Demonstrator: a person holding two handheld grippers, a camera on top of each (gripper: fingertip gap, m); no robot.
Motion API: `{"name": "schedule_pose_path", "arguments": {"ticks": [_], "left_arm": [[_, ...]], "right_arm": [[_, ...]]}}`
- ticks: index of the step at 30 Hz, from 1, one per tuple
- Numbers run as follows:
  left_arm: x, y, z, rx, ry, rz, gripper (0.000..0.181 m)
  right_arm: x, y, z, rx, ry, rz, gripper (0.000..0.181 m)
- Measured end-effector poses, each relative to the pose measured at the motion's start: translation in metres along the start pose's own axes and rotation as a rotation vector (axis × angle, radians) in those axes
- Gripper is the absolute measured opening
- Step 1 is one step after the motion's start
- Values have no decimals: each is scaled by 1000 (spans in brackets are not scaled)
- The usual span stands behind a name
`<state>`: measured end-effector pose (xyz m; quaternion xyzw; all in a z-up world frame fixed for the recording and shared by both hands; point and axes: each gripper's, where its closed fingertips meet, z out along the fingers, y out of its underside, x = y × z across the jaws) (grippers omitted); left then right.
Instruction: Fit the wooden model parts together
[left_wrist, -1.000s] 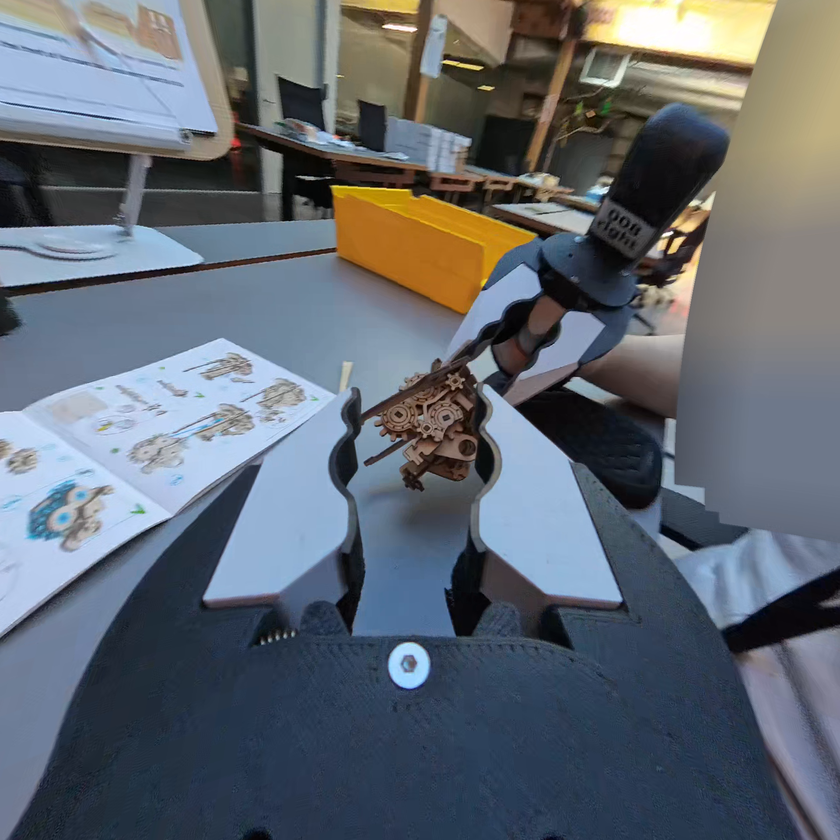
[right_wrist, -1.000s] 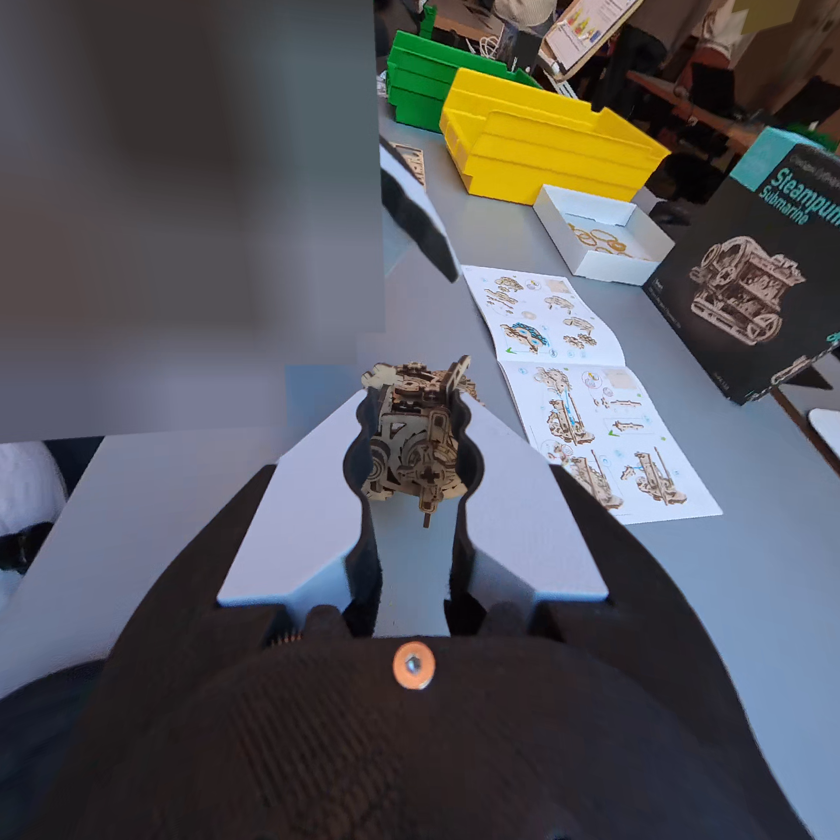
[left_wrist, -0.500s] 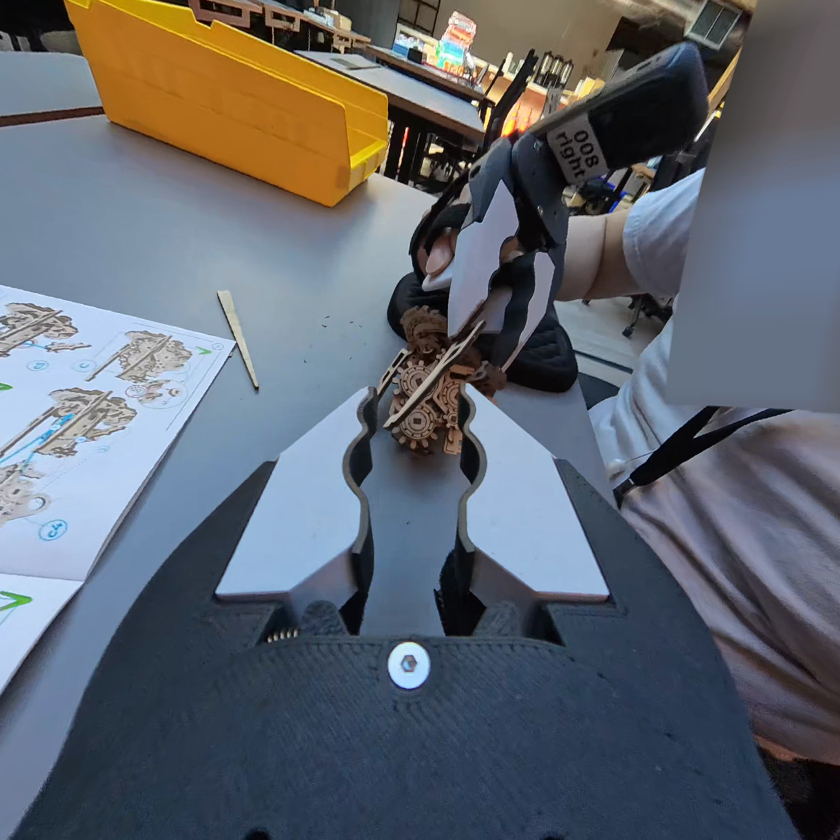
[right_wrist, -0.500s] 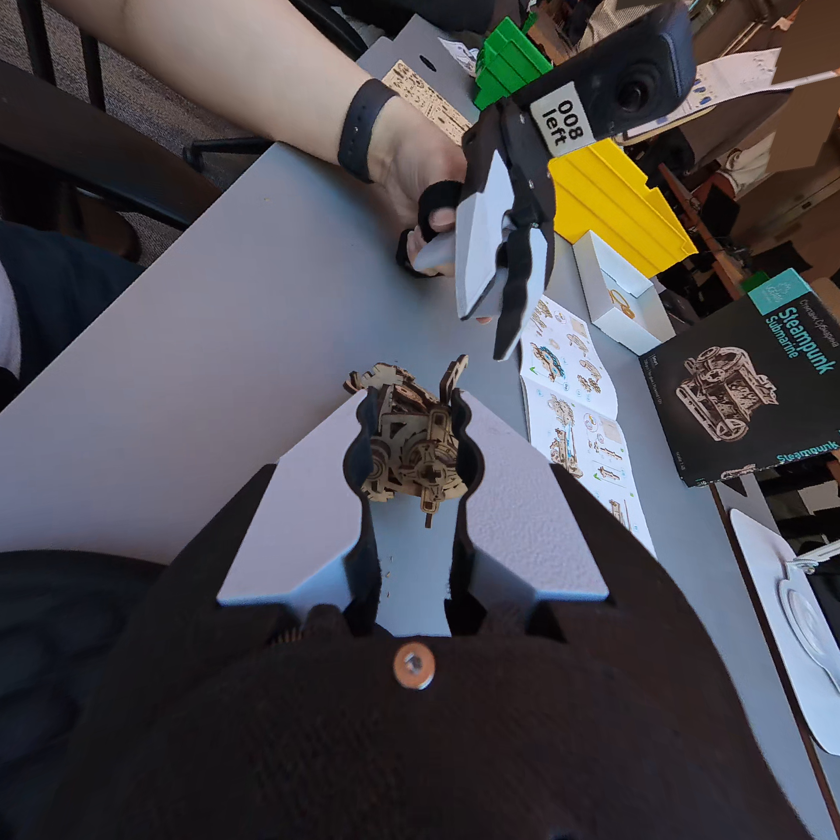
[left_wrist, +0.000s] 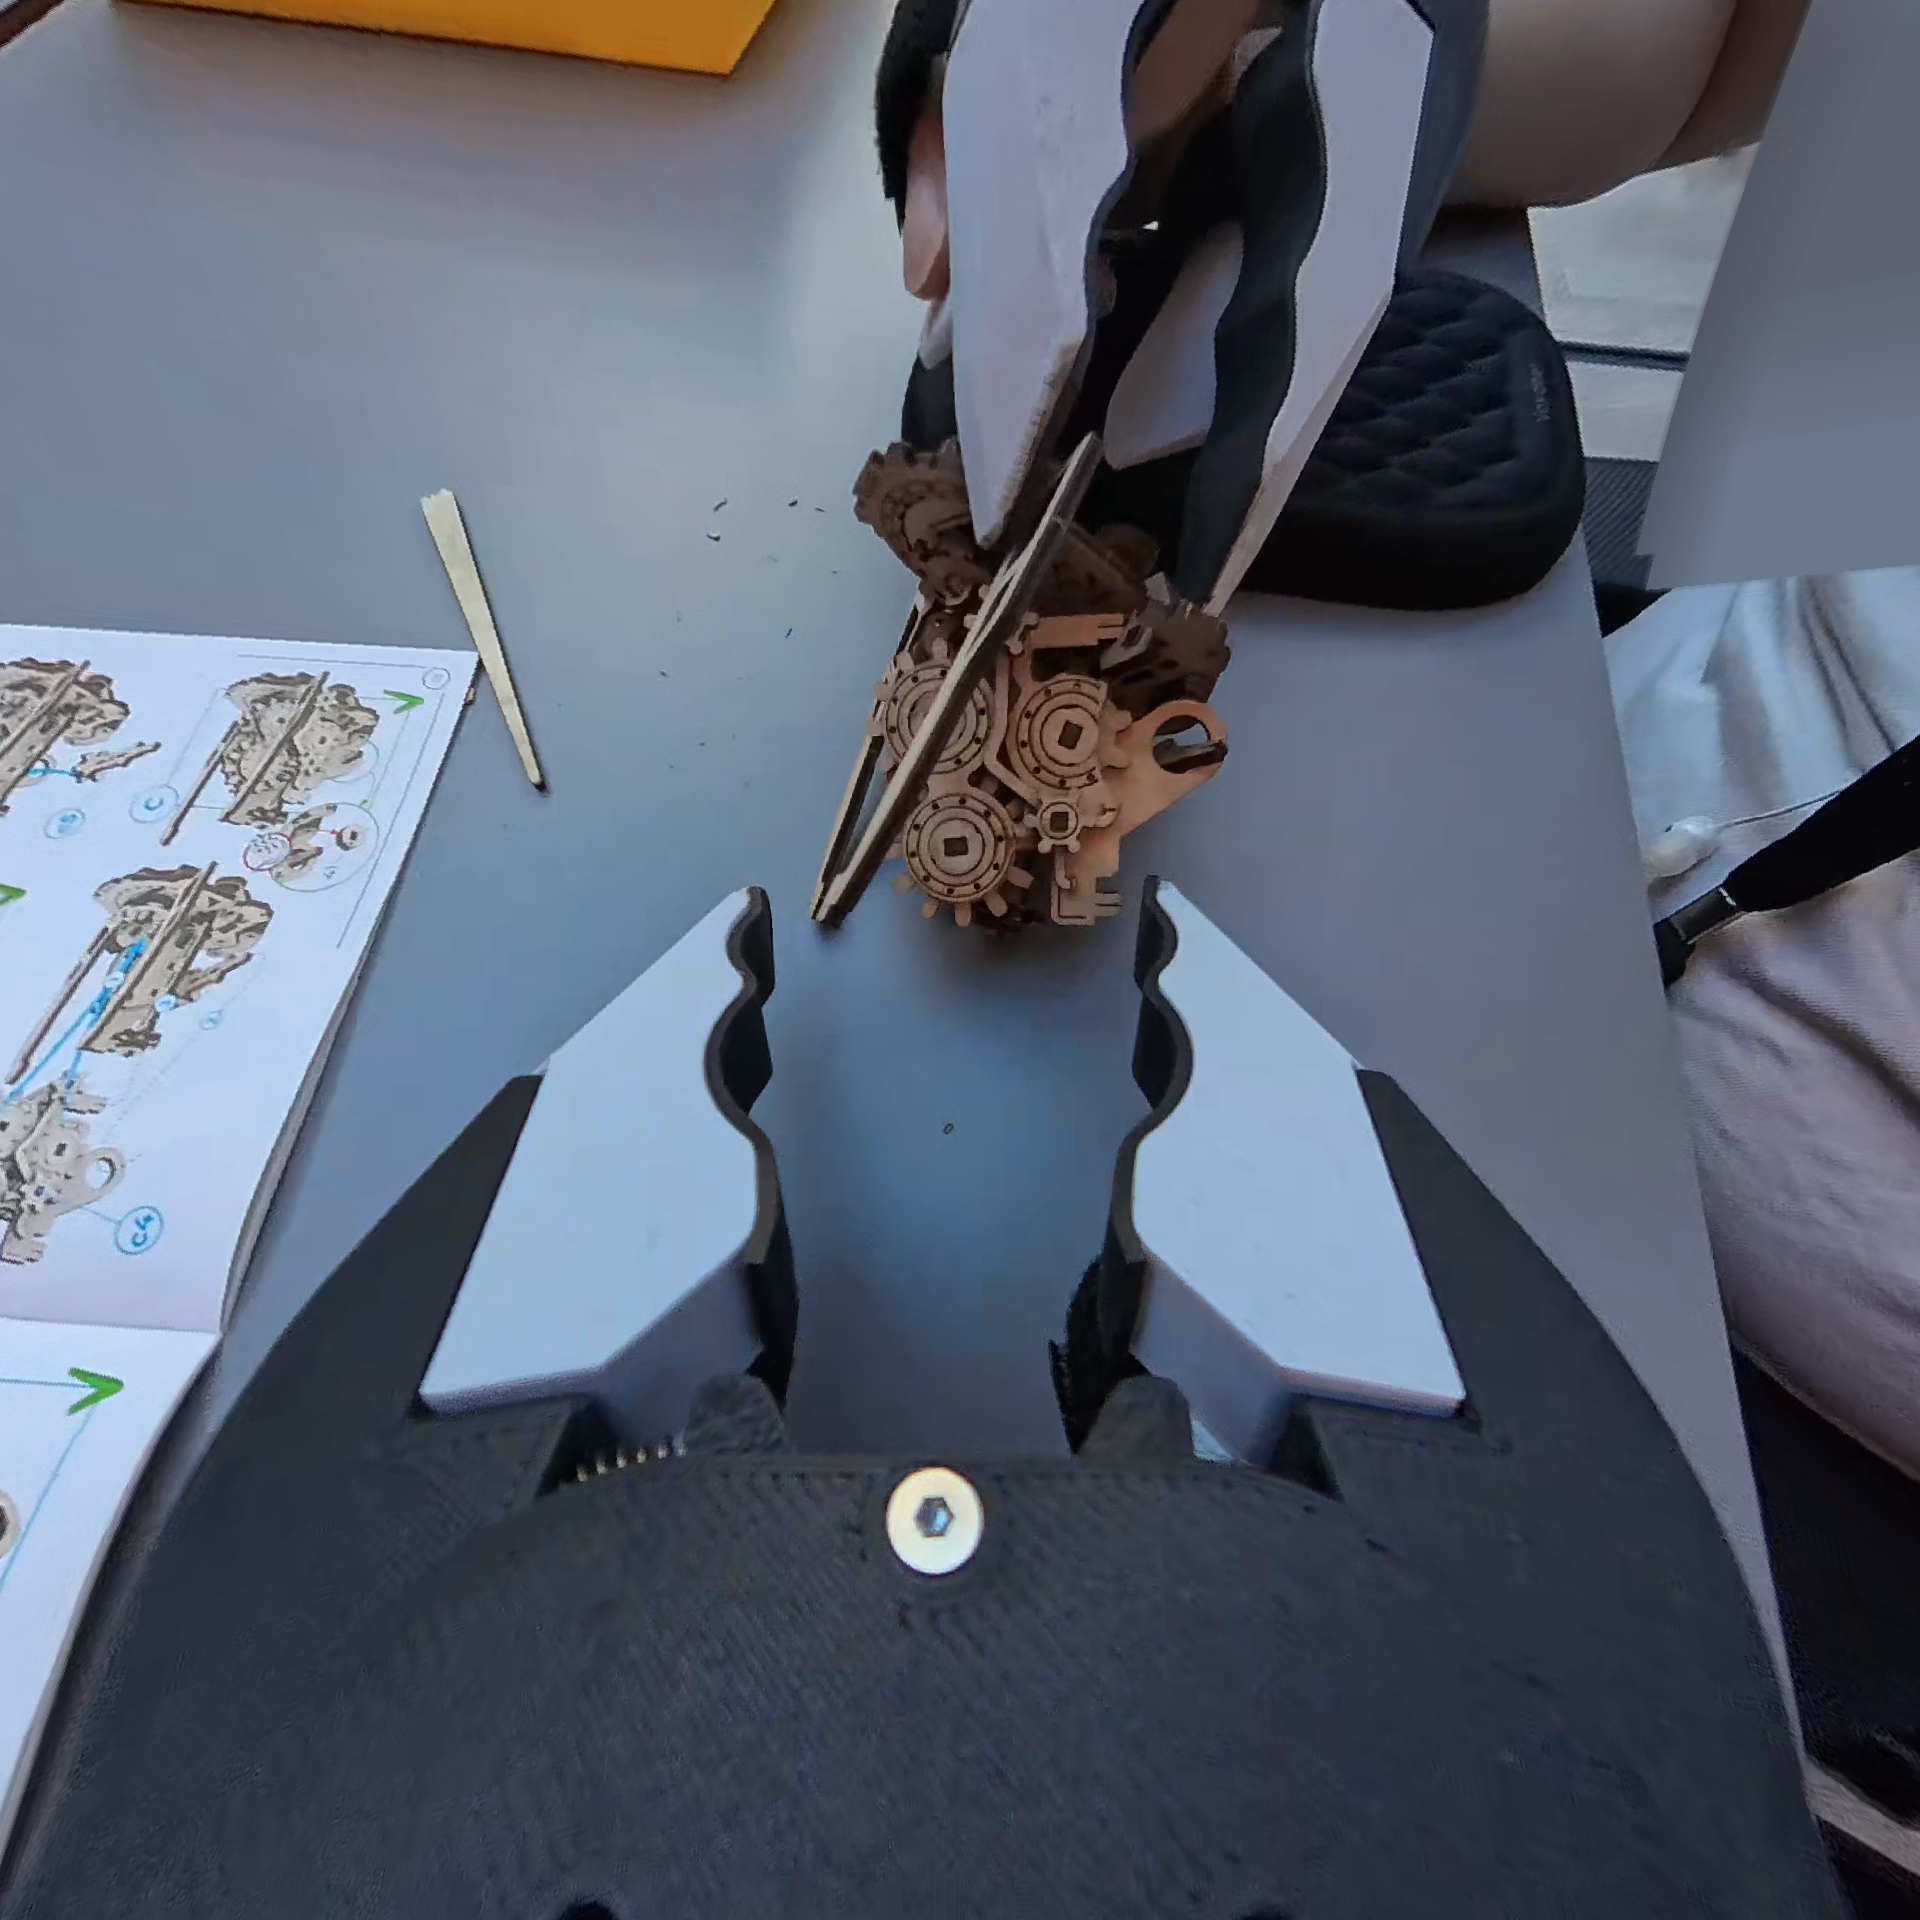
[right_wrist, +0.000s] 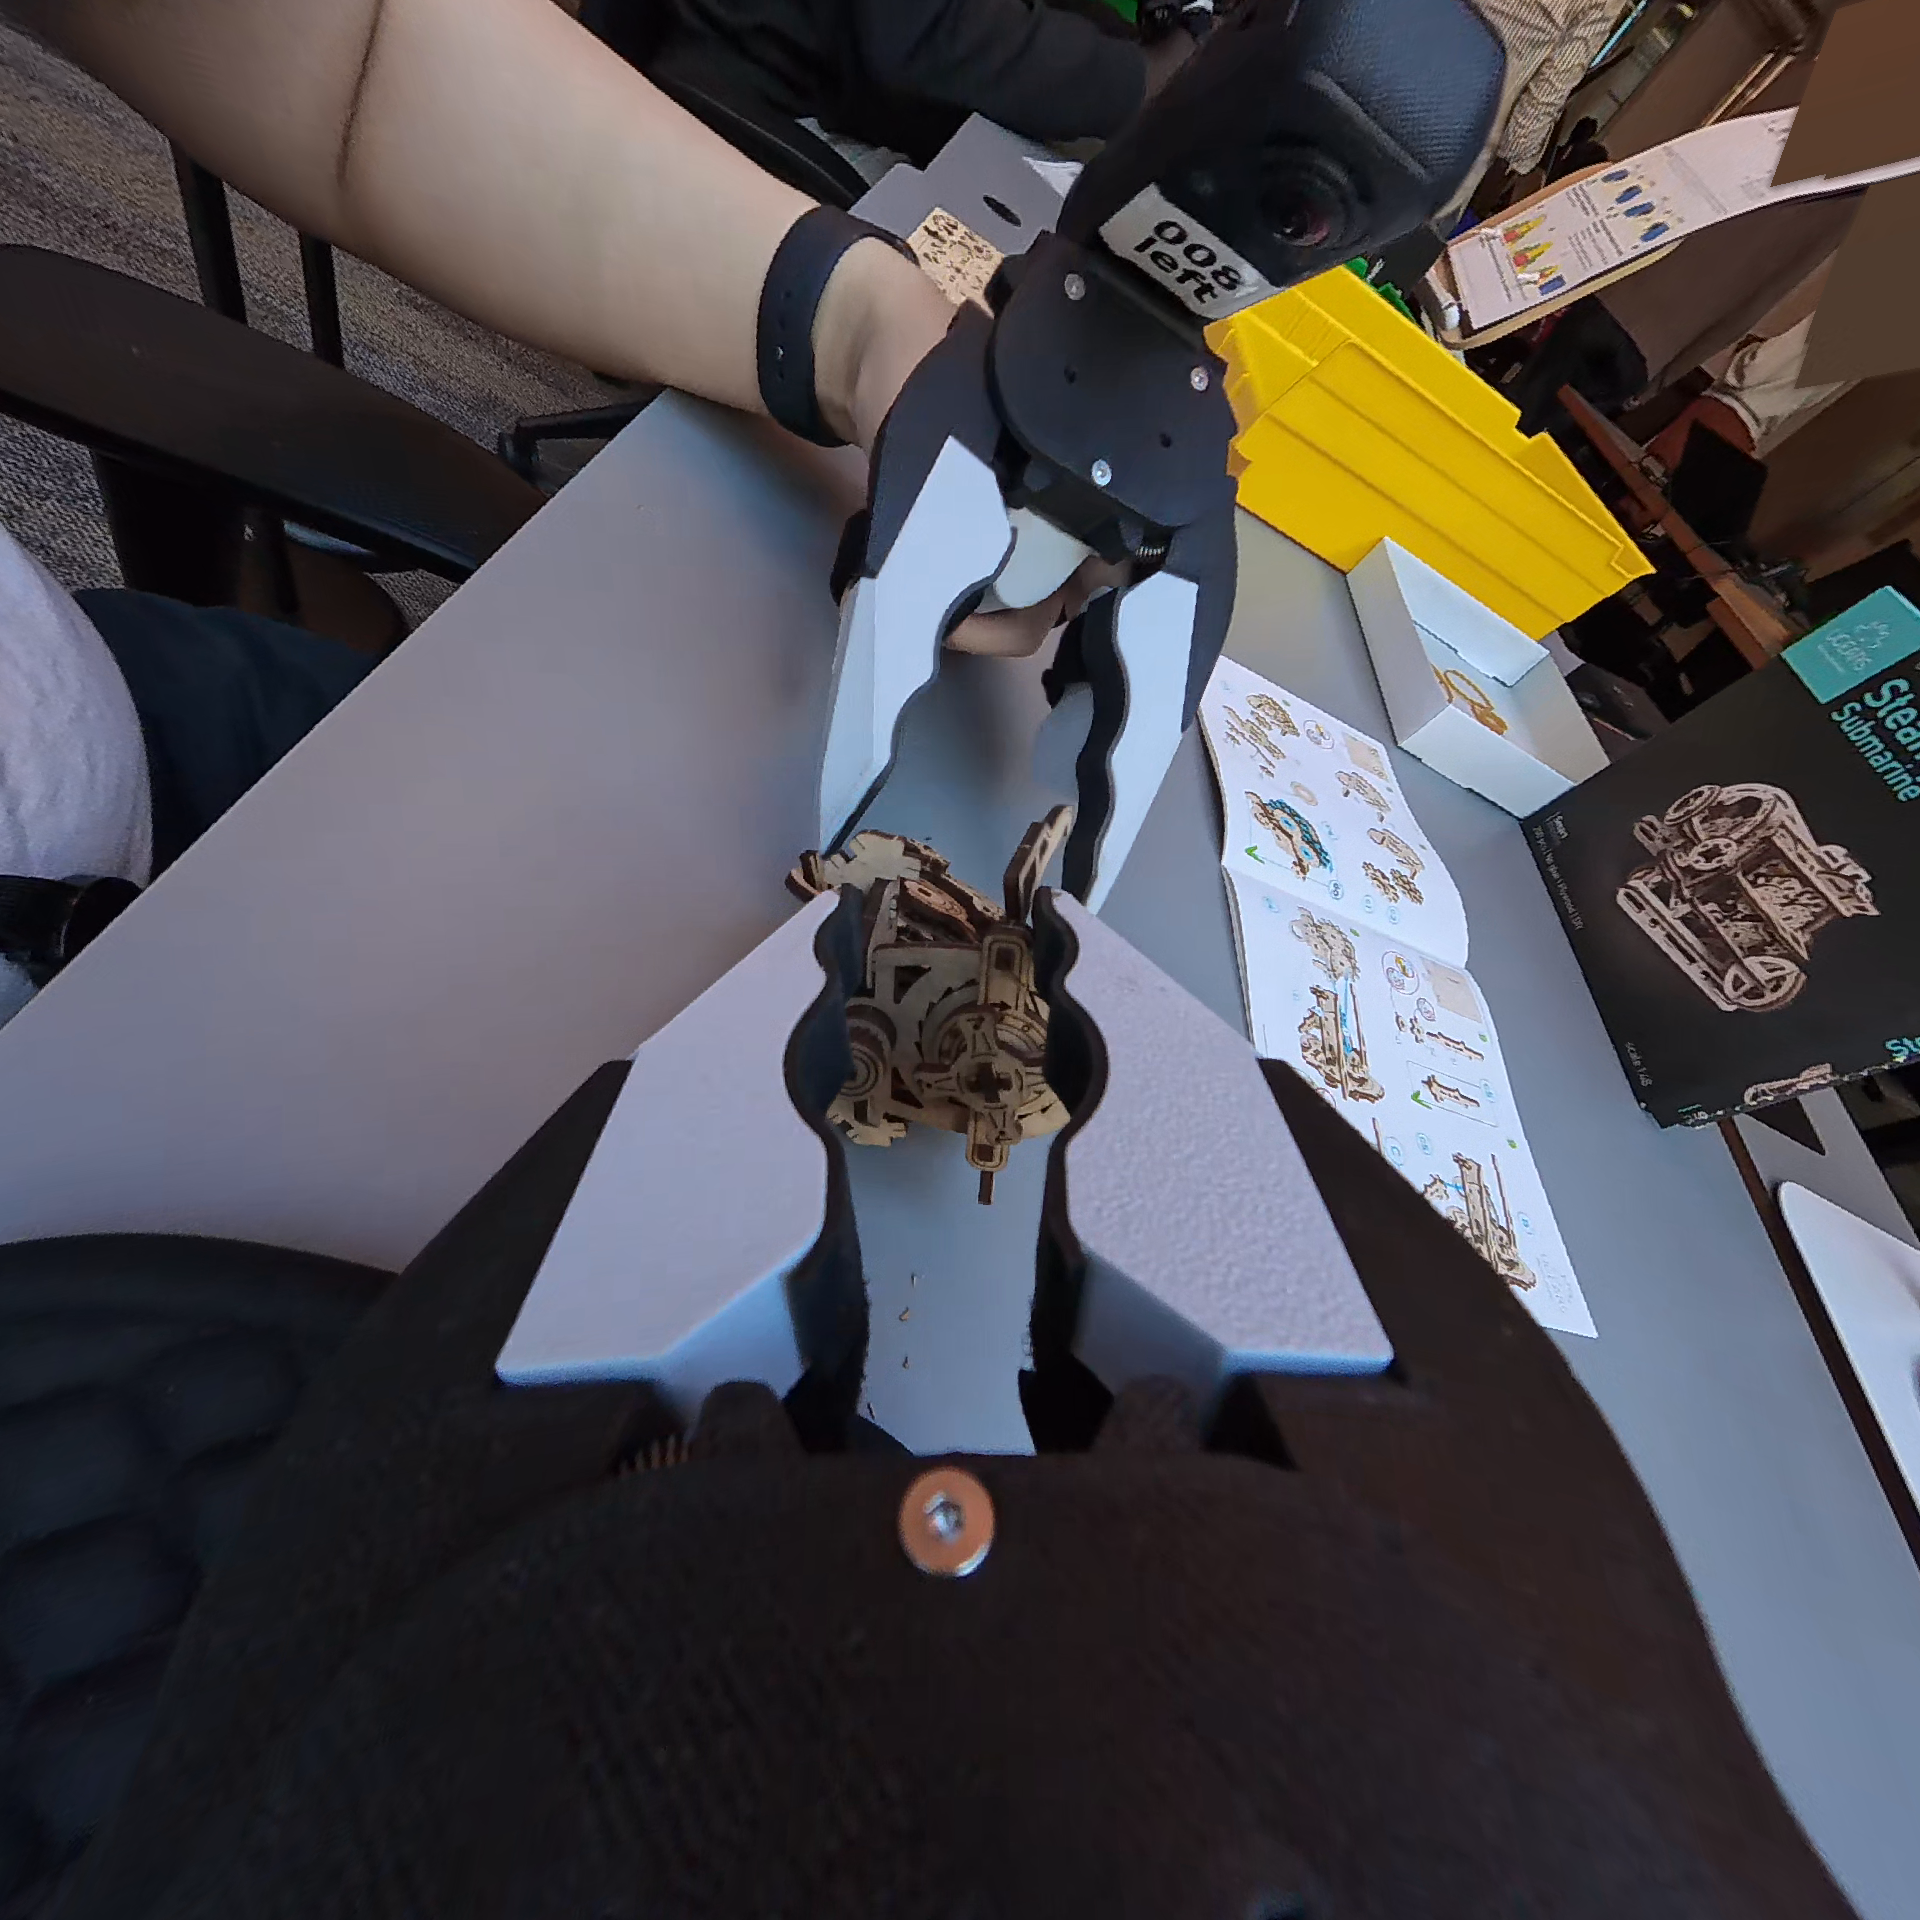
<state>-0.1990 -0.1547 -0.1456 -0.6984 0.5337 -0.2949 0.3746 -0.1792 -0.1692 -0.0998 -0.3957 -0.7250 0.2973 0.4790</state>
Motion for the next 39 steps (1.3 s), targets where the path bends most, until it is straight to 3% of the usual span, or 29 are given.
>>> {"name": "schedule_pose_path", "arguments": {"ticks": [9, 12, 23, 31, 39], "left_arm": [[3, -5, 7, 0, 80, 114, 70], [6, -11, 7, 36, 101, 151, 62], [8, -14, 10, 64, 31, 324, 48], [7, -16, 8, 63, 12, 375, 47], [3, -18, 5, 49, -109, 531, 47]], "right_arm": [[1, 0, 1, 3, -9, 17, 31], [1, 0, 1, 3, -10, 21, 31], [2, 1, 0, 6, -23, 45, 31], [3, 1, -1, 16, -40, 78, 31], [3, 2, -3, 39, -44, 91, 31]]}}
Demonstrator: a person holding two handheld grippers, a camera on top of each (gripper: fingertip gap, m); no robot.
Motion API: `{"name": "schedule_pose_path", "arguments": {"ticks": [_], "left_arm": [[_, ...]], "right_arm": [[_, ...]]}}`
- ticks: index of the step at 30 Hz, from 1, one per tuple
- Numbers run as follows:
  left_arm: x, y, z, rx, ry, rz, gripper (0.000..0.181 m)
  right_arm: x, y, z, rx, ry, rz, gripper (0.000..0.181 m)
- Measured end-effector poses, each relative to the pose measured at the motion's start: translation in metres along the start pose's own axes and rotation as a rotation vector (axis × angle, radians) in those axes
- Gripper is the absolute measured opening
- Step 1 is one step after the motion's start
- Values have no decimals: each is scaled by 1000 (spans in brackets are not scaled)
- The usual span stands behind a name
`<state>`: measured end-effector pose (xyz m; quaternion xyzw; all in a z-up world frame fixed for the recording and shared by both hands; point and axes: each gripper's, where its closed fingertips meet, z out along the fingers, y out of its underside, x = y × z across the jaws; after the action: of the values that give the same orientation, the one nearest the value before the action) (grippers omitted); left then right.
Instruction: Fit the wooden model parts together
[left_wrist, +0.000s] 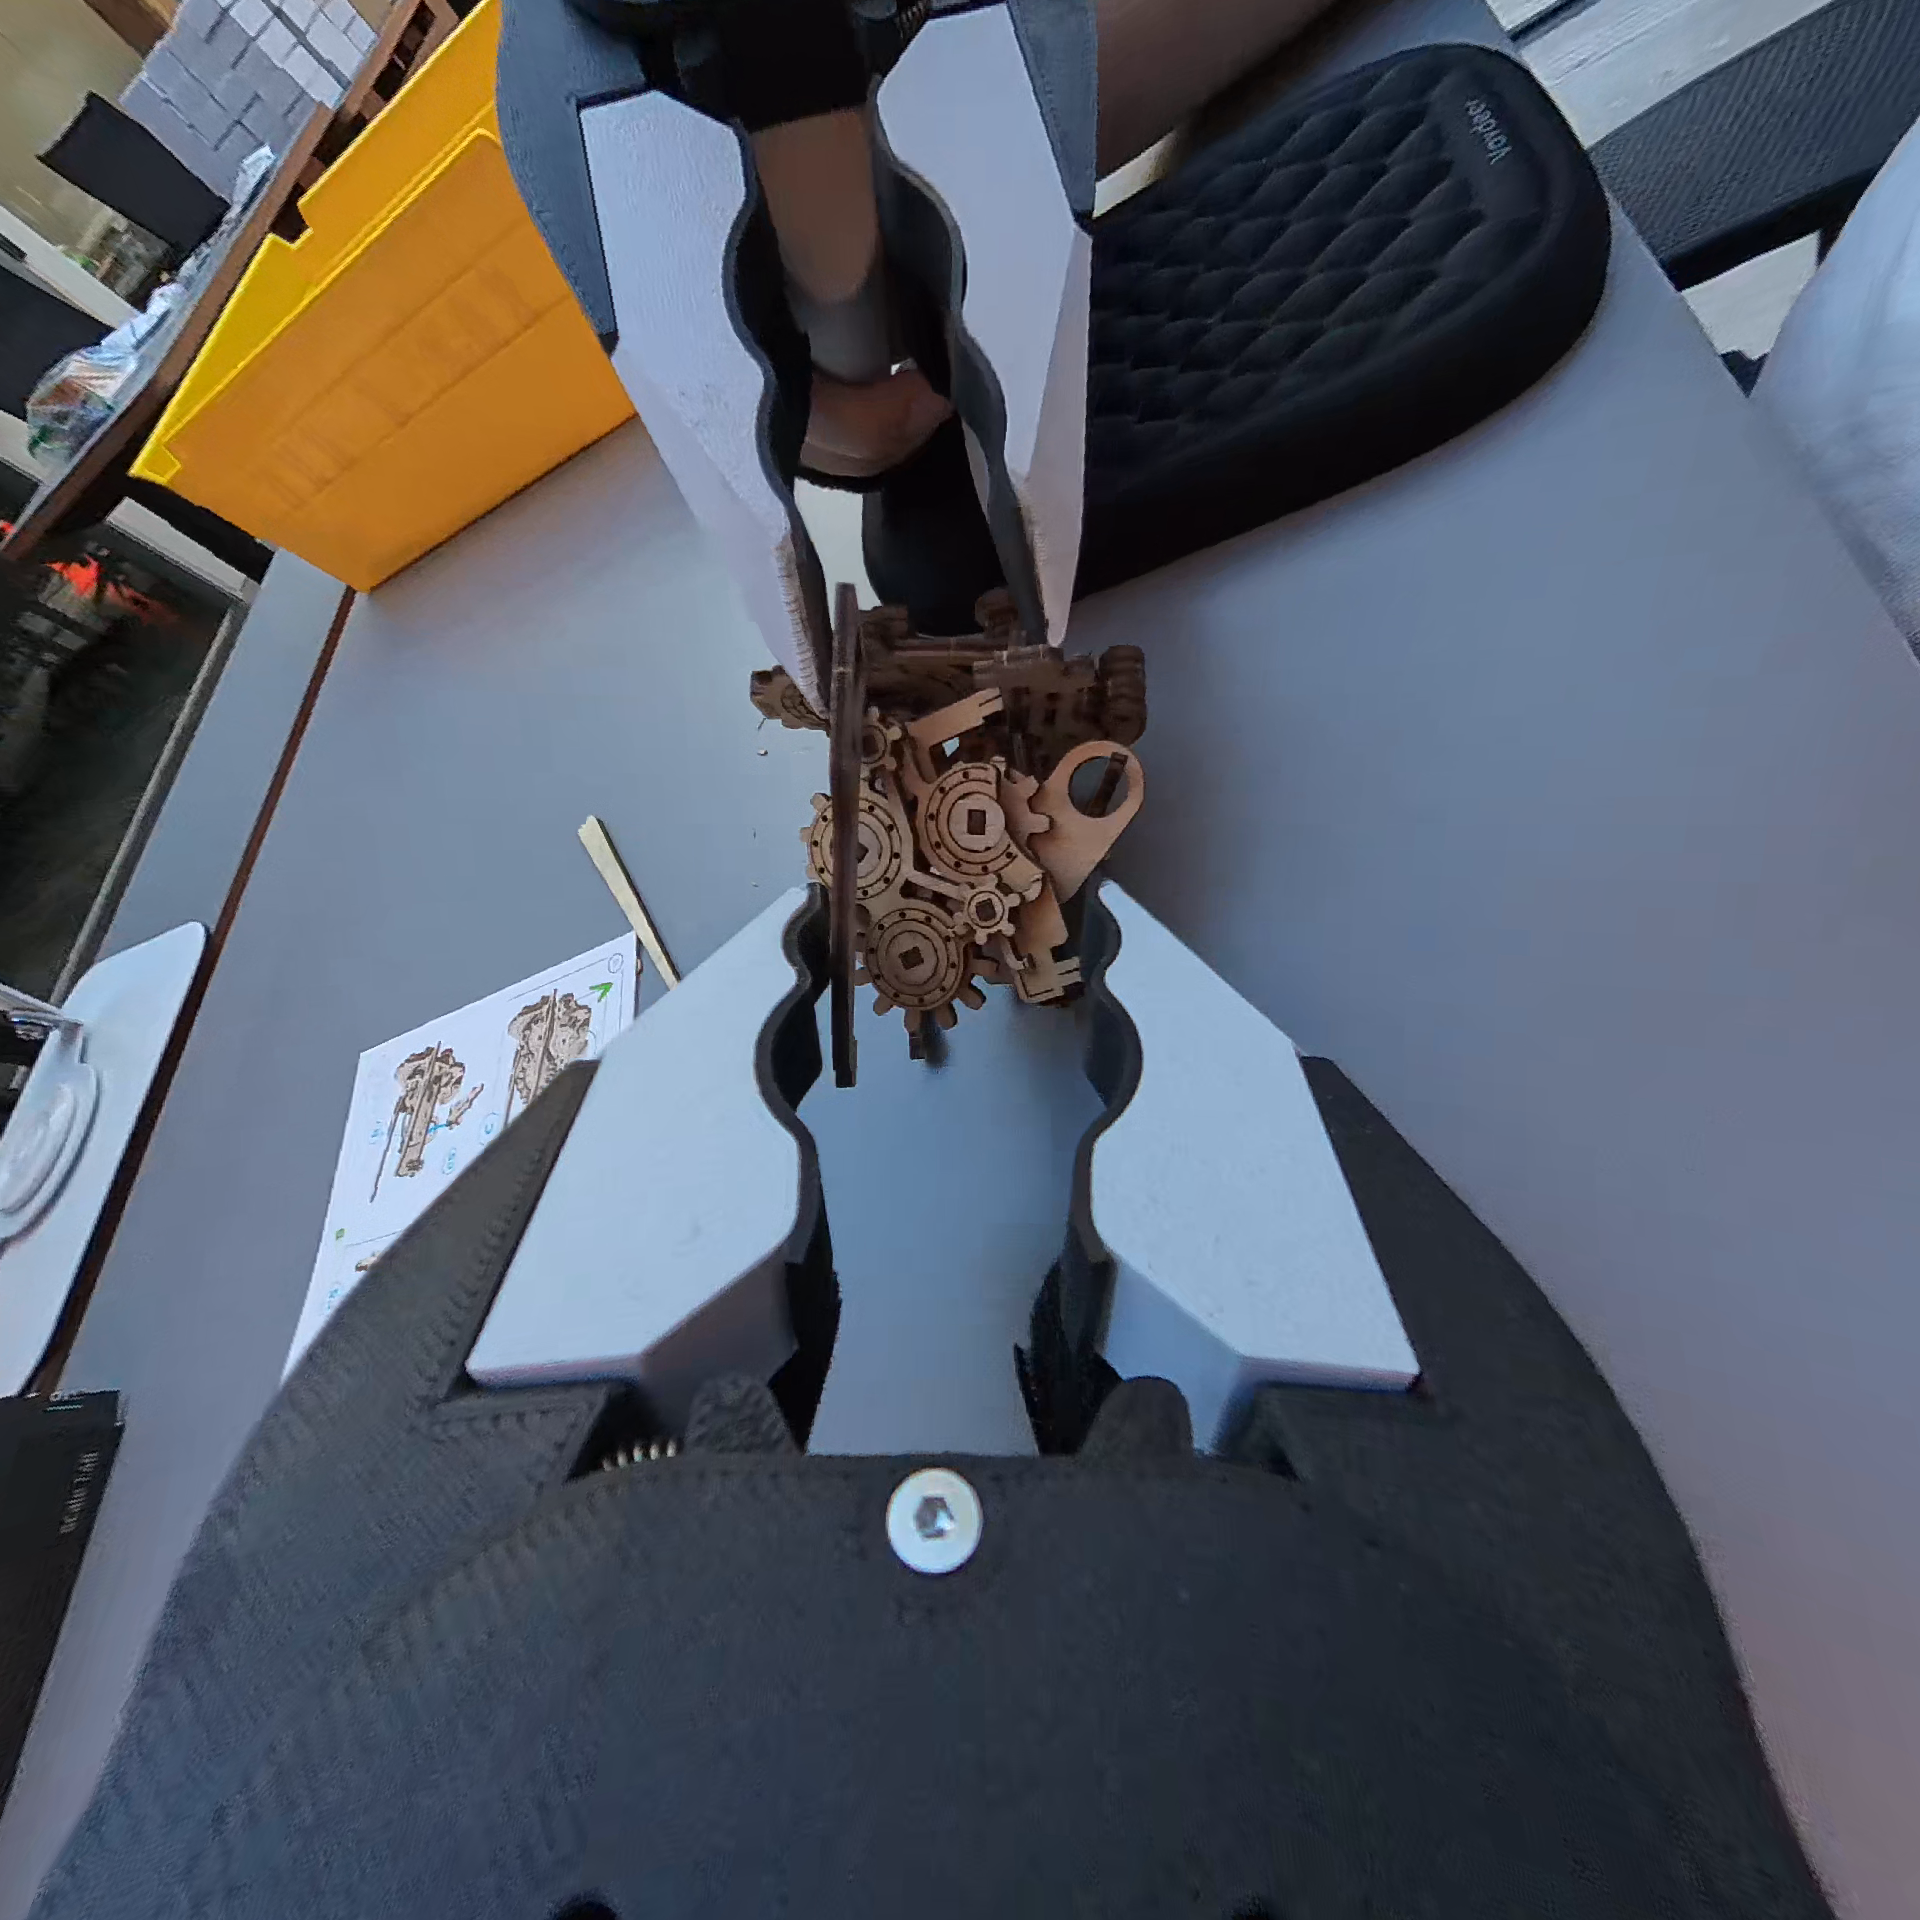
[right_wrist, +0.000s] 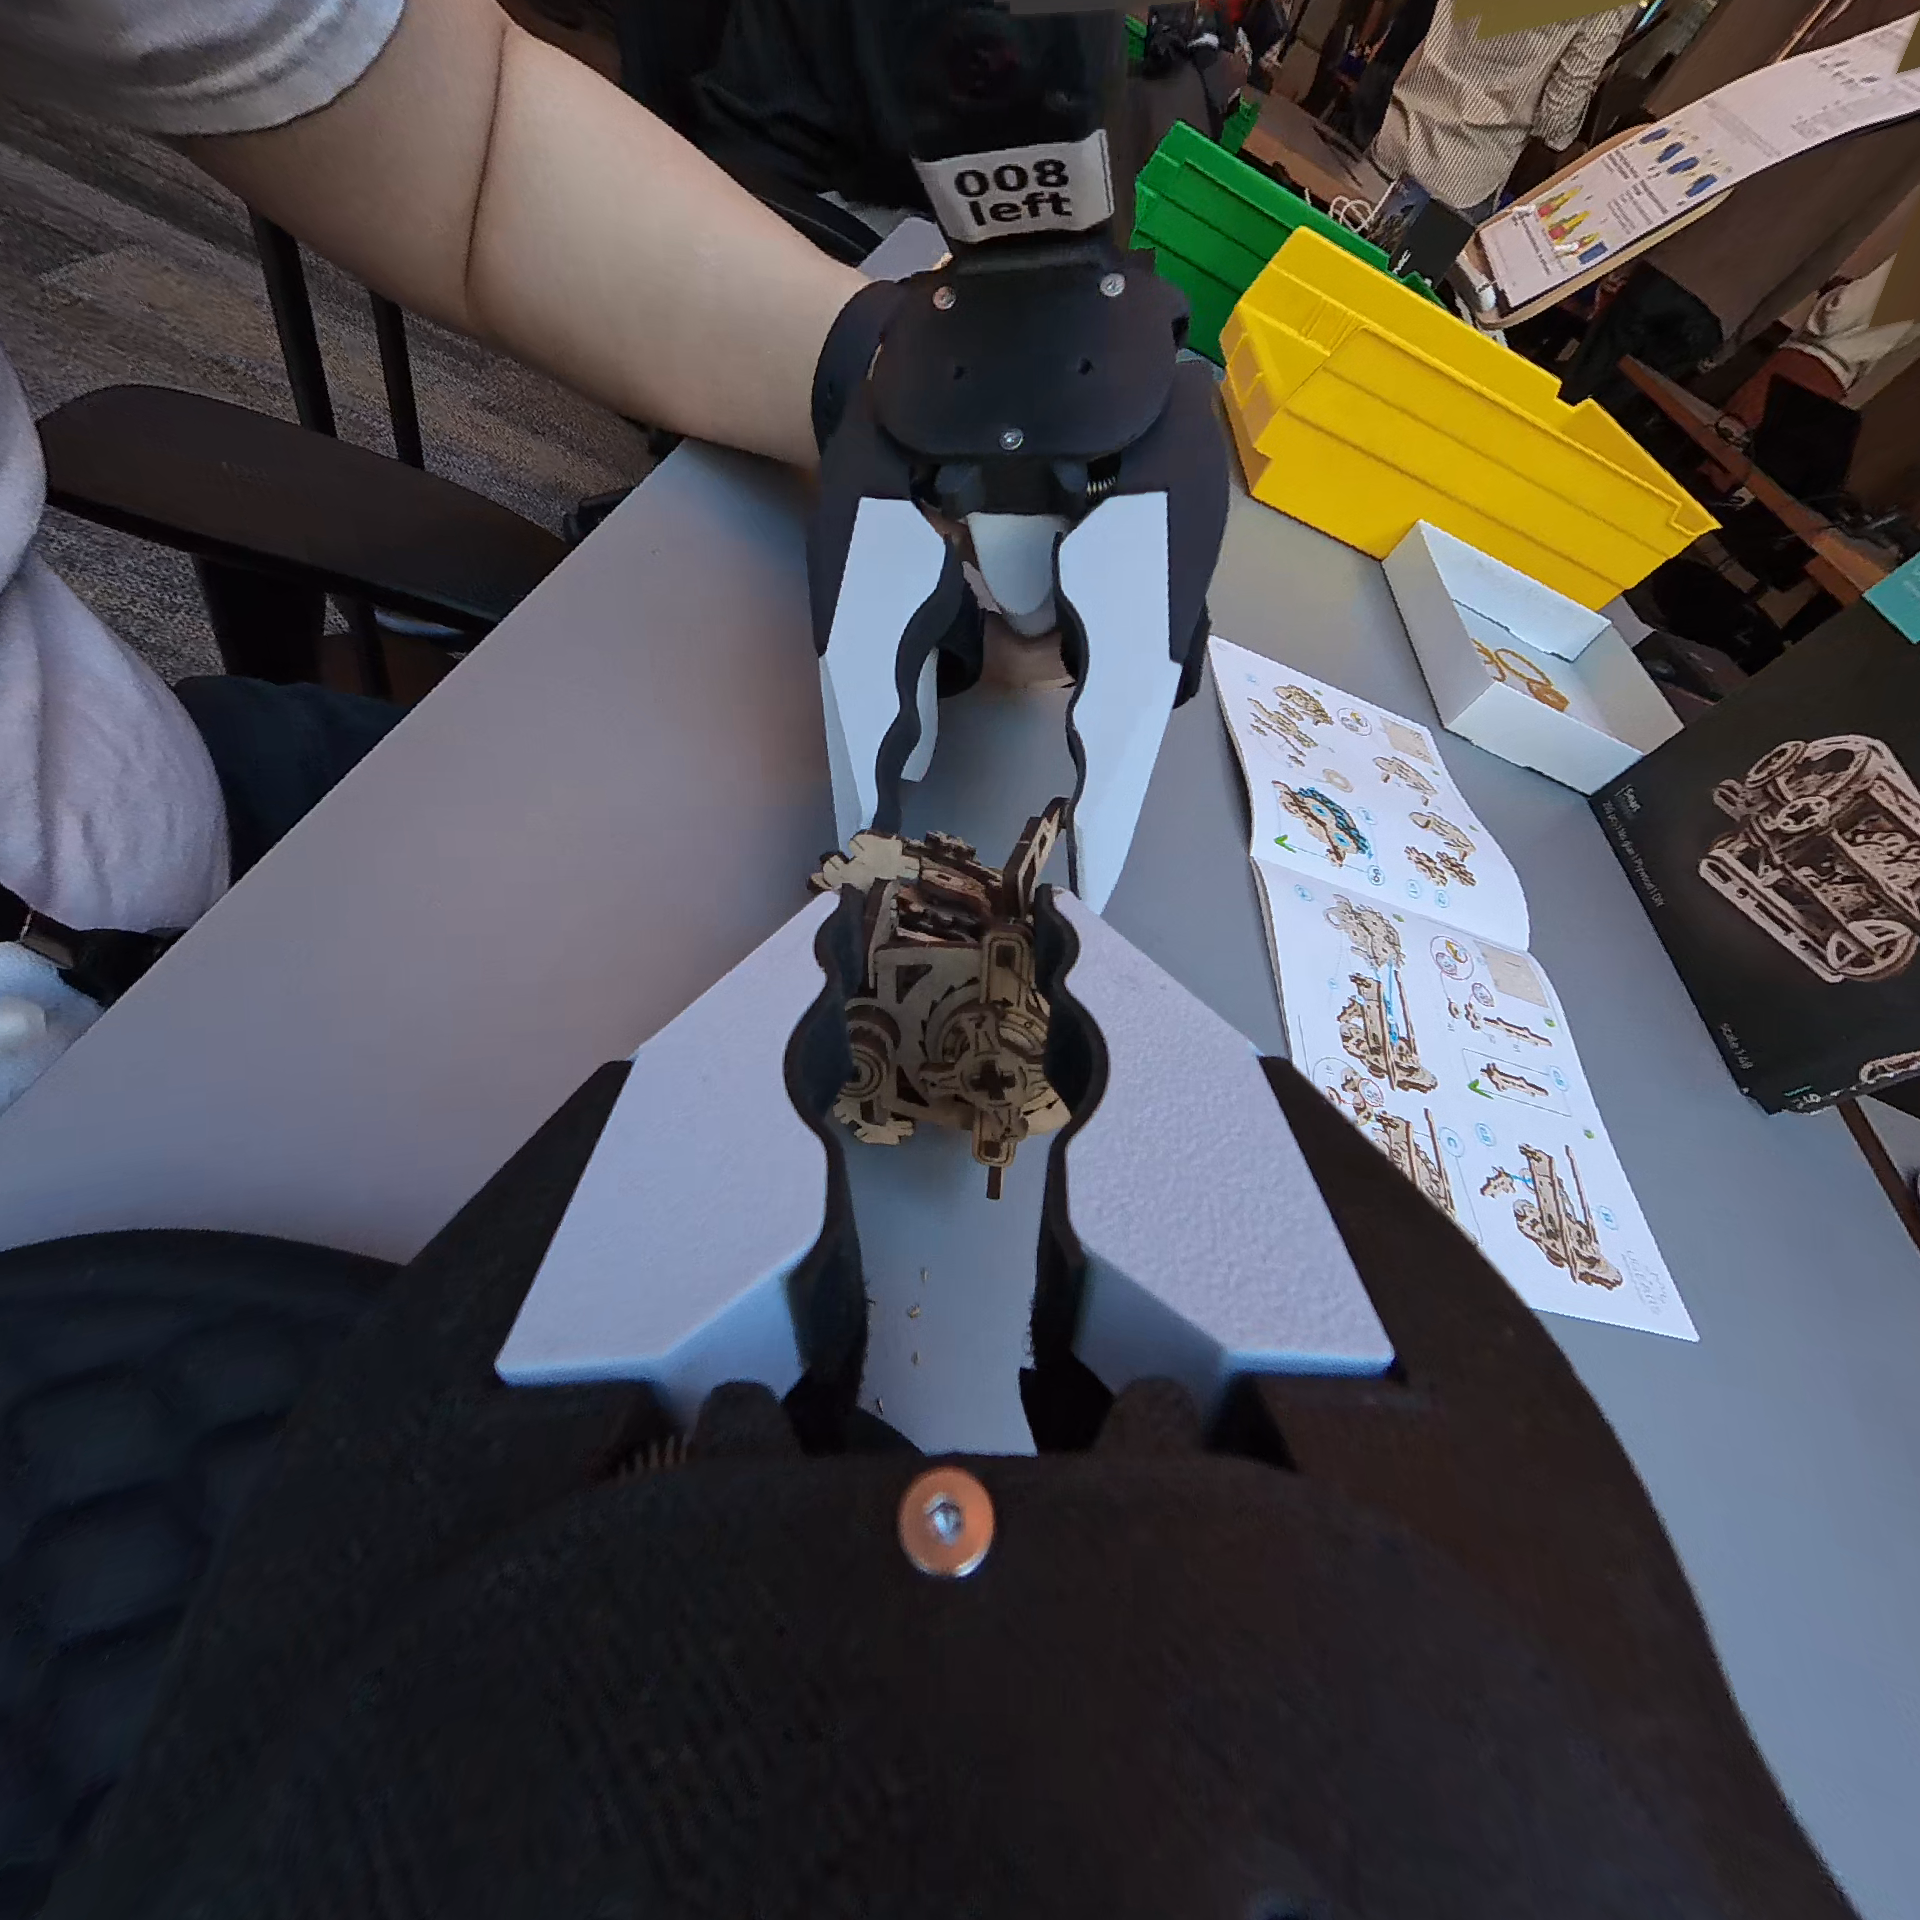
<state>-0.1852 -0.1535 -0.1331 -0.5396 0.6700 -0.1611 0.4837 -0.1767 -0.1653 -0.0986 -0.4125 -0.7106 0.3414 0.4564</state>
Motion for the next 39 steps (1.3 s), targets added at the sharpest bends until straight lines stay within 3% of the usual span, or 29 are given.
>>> {"name": "schedule_pose_path", "arguments": {"ticks": [16, 29, 35, 39], "left_arm": [[-7, -1, 2, -59, -120, 170, 40], [-12, 2, 4, -54, -153, 158, 40], [-15, 2, 4, -69, -192, 206, 40], [-17, 3, 3, -79, -216, 223, 40]], "right_arm": [[3, -1, -4, 19, 54, -25, 36], [11, 4, -10, -14, 67, 20, 46], [9, 0, -10, 4, -68, 238, 65], [37, -12, -15, 73, -153, 660, 59]]}}
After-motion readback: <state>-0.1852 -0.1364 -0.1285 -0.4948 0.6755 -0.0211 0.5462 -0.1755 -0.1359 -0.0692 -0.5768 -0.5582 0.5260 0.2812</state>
